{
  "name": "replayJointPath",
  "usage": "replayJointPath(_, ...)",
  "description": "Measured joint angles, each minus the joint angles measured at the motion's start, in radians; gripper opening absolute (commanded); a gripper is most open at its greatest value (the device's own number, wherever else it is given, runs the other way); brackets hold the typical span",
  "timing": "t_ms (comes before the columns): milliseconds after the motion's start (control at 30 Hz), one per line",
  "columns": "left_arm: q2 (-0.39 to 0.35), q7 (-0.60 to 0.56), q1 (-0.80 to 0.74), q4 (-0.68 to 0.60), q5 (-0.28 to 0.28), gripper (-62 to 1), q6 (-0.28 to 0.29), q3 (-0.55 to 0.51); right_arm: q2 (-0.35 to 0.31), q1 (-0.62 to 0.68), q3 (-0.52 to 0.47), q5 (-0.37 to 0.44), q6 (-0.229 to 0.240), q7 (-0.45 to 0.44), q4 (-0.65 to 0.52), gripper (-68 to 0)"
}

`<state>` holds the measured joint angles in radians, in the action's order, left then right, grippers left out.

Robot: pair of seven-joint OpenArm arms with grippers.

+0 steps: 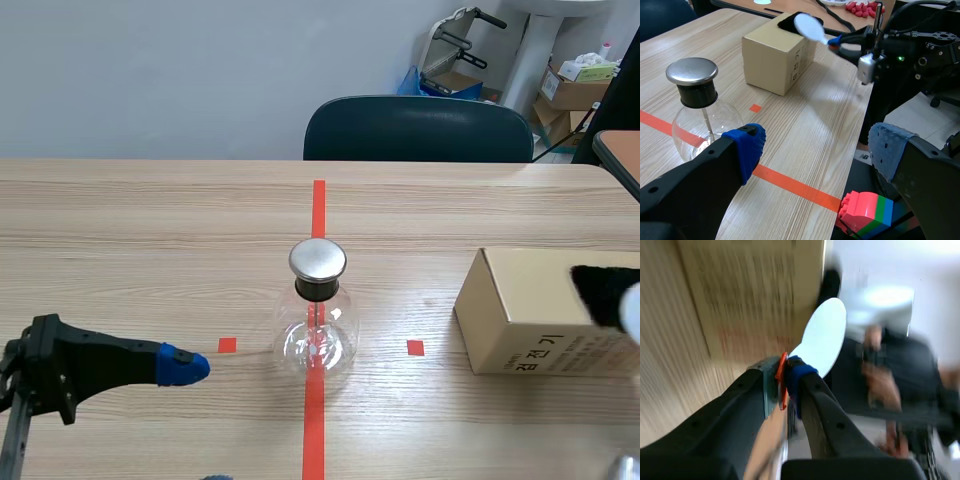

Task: Do the electroscope experiment

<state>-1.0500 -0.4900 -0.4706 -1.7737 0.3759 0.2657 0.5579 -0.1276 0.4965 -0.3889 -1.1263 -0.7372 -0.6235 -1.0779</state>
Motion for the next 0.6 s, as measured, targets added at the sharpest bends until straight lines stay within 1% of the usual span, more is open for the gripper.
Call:
replayJointPath(33, 0.0, 0.0, 0.0, 0.0, 0.0, -15.7, 0.0, 0.0, 0.0, 0.0, 0.0, 0.004, 0.0, 0.05, 0.0, -66.5)
replayJointPath(67, 0.0, 0.0, 0.0, 0.0, 0.0, -15.7, 0.0, 0.0, 0.0, 0.0, -0.003, 0.005, 0.0, 0.064, 0.0, -66.5)
replayJointPath(100, 0.0, 0.0, 0.0, 0.0, 0.0, -15.7, 0.0, 0.0, -0.002, 0.0, -0.003, 0.003, 0.0, 0.045, 0.0, -66.5)
replayJointPath(133, 0.0, 0.001, 0.0, 0.0, 0.0, -15.7, 0.0, 0.0, -0.003, 0.0, -0.004, -0.01, 0.001, -0.002, 0.0, -66.5)
replayJointPath(233, 0.0, 0.005, 0.0, 0.0, 0.0, -15.7, 0.0, 0.0, -0.006, 0.0, -0.003, -0.019, -0.001, -0.244, 0.0, -66.5)
replayJointPath(267, 0.0, 0.007, 0.0, 0.0, 0.0, -15.7, 0.0, 0.0, -0.005, 0.0, -0.002, -0.02, 0.0, -0.301, 0.0, -66.5)
replayJointPath(300, 0.0, 0.007, 0.0, 0.0, 0.0, -15.7, 0.0, 0.0, -0.003, 0.0, -0.002, -0.027, 0.0, -0.331, 0.0, -66.5)
replayJointPath(333, 0.0, 0.007, 0.0, 0.0, 0.0, -15.7, 0.0, 0.0, 0.0, 0.0, -0.002, -0.027, 0.0, -0.332, 0.0, -66.5)
replayJointPath(367, 0.0, 0.007, 0.0, 0.0, 0.0, -15.7, 0.0, 0.0, 0.0, 0.0, -0.002, -0.026, 0.0, -0.314, 0.0, -66.5)
replayJointPath(400, 0.0, 0.007, 0.0, 0.0, 0.0, -15.7, 0.0, 0.0, 0.0, 0.0, -0.002, -0.025, 0.0, -0.268, 0.0, -66.5)
replayJointPath(500, 0.0, 0.007, 0.0, 0.0, 0.0, -15.7, 0.0, 0.0, 0.0, 0.0, 0.001, -0.006, 0.0, -0.034, 0.0, -66.5)
replayJointPath(533, 0.0, 0.007, 0.0, 0.0, 0.0, -15.7, 0.0, 0.0, -0.001, 0.0, 0.0, -0.006, 0.0, 0.016, 0.0, -66.5)
replayJointPath(567, 0.0, 0.007, 0.0, 0.0, 0.0, -15.7, 0.0, 0.0, -0.001, 0.0, -0.003, -0.004, 0.0, 0.033, 0.0, -66.5)
replayJointPath(600, 0.0, 0.007, 0.0, 0.0, 0.0, -15.7, 0.0, 0.0, -0.002, 0.0, -0.003, -0.004, 0.0, 0.018, 0.0, -66.5)
